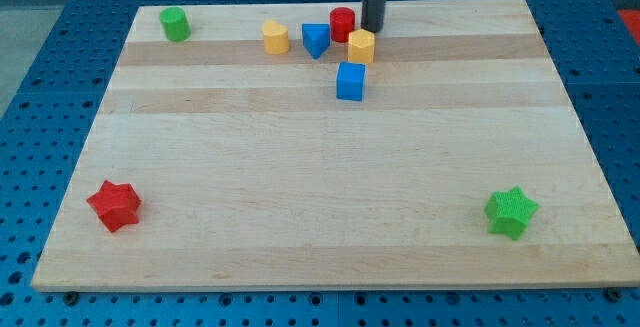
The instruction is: Move the heart parallel to the left of cube
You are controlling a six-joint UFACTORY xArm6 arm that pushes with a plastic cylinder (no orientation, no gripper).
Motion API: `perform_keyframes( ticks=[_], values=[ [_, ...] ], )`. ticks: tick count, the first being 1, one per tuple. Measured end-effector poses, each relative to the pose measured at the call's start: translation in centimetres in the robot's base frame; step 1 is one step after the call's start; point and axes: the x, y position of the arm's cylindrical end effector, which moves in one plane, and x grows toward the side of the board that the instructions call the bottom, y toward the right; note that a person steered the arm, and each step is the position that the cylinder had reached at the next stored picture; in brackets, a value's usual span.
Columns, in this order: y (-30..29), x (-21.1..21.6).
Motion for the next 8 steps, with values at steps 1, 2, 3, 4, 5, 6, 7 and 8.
perform_keyframes(
  ticks=[1,2,3,4,5,6,7,8],
  values=[
    [-4.2,-3.6],
    [-10.5,-2.3],
    [-13.8,-1.1],
    [-13.4,6.1],
    [-12.9,9.9],
    [-12.6,9.0],
    [-13.2,13.2],
    [-12.6,13.4]
  ],
)
